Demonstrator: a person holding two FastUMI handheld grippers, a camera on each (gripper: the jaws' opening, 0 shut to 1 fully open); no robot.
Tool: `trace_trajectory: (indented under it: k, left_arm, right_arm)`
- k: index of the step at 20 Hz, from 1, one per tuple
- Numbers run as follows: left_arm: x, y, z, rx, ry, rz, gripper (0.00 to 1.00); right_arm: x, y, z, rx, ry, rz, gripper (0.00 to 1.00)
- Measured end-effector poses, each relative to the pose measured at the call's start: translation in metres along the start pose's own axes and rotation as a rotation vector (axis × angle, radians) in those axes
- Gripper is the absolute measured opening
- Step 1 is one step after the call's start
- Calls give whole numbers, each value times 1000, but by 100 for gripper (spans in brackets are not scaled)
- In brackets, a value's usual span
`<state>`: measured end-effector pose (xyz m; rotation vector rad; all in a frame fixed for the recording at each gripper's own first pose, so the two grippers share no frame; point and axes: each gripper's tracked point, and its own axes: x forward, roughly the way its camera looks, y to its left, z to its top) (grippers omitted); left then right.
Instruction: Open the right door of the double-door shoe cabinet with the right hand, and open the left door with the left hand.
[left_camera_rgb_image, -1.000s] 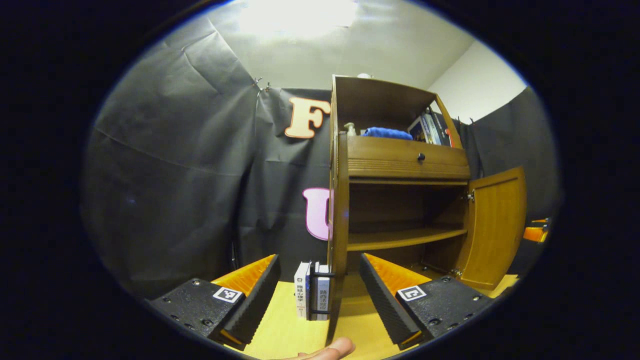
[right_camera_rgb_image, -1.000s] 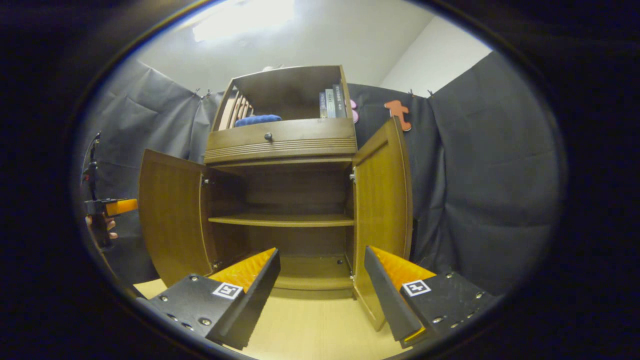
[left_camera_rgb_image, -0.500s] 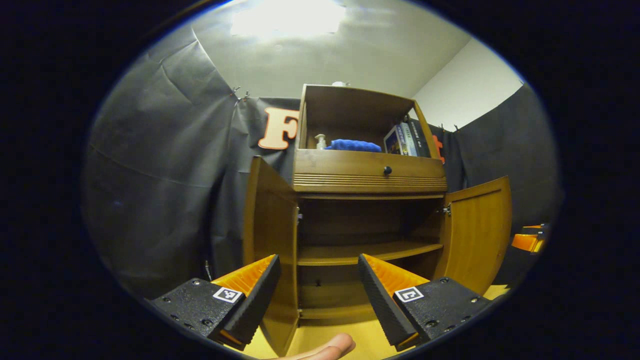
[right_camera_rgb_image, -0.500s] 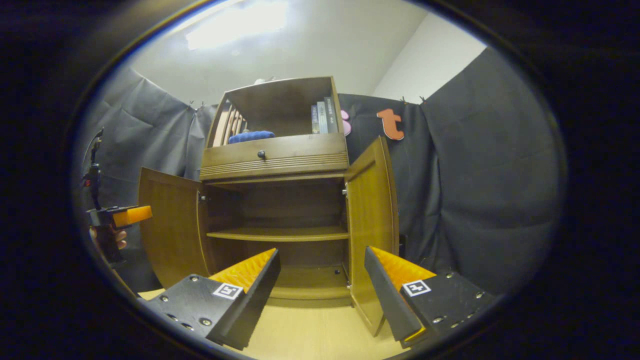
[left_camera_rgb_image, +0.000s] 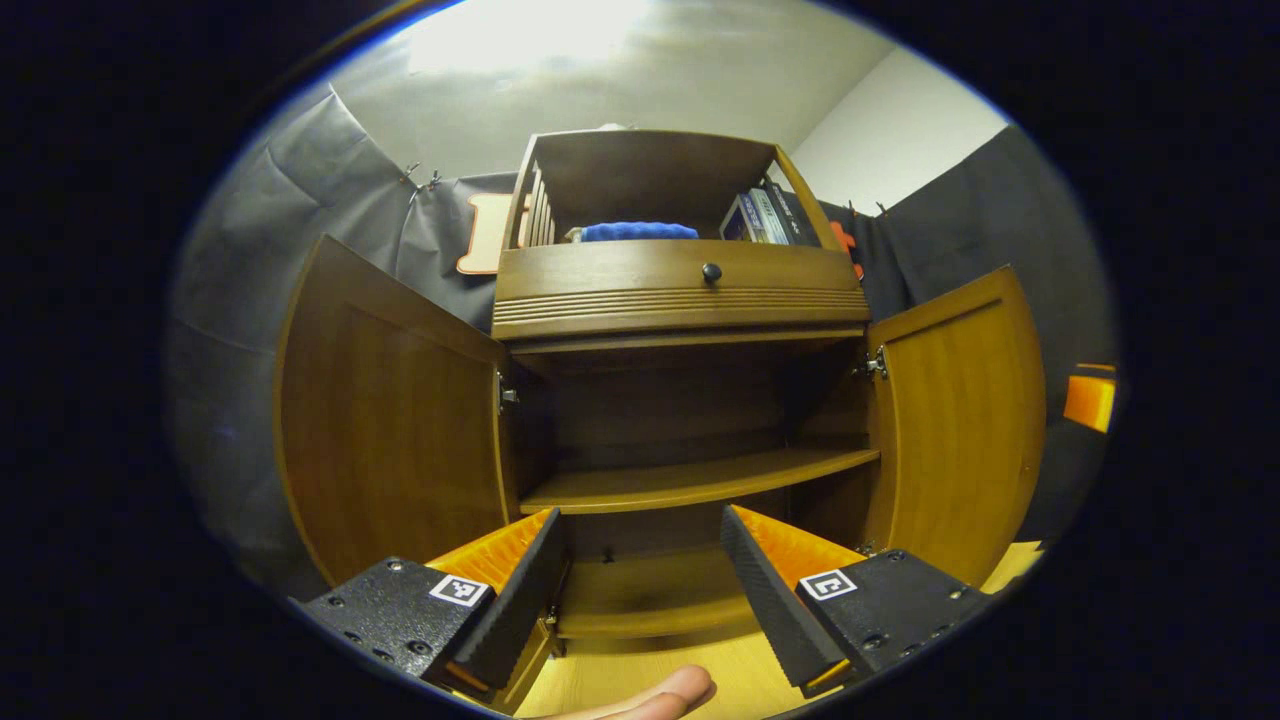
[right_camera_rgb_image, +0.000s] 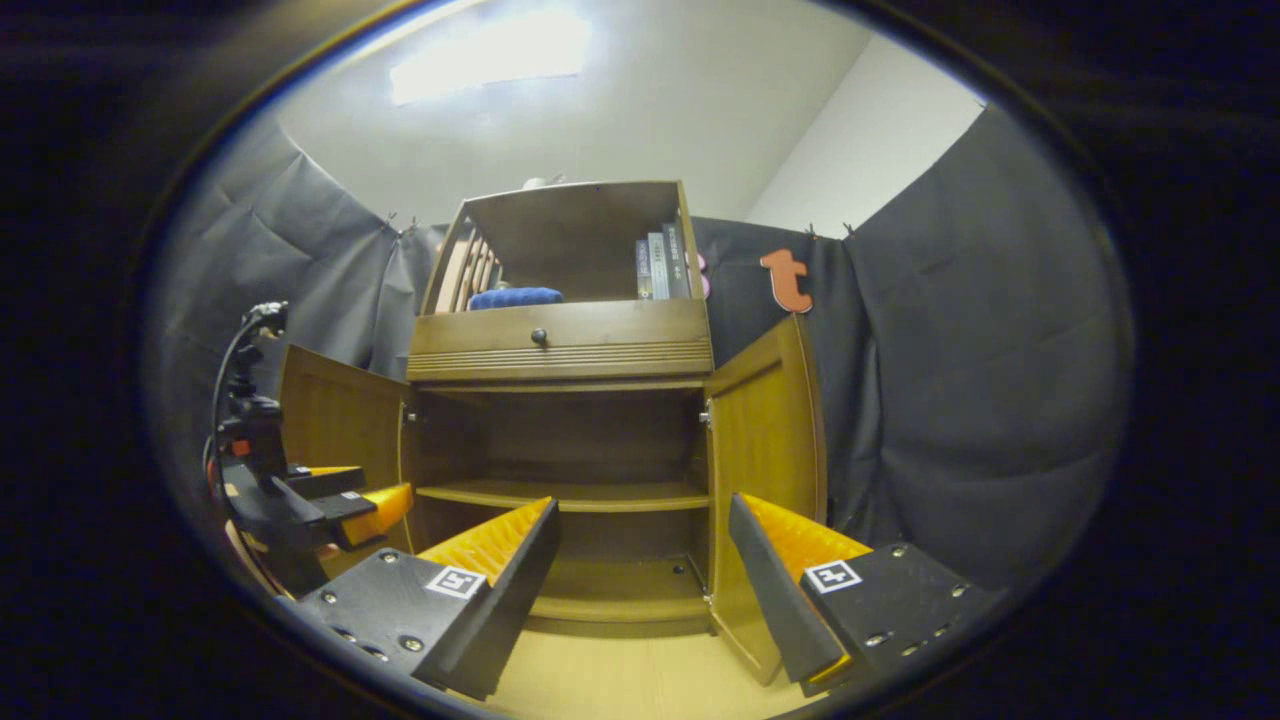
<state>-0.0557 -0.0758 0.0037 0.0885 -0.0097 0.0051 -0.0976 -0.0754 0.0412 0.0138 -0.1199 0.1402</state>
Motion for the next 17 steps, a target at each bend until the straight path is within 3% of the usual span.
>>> trace_trajectory:
  k: [3, 9, 17]
  left_arm:
    - [12, -9, -7, -6, -18, -2, 99]
    - [38, -11, -32, -20, 20, -16, 99]
    - [41, 10, -29, -43, 18, -16, 97]
  right_arm:
    - [13, 8, -13, -54, 12, -10, 100]
    - [49, 39, -46, -51, 57, 26, 100]
    - [64, 52, -87, 6, 79, -36, 100]
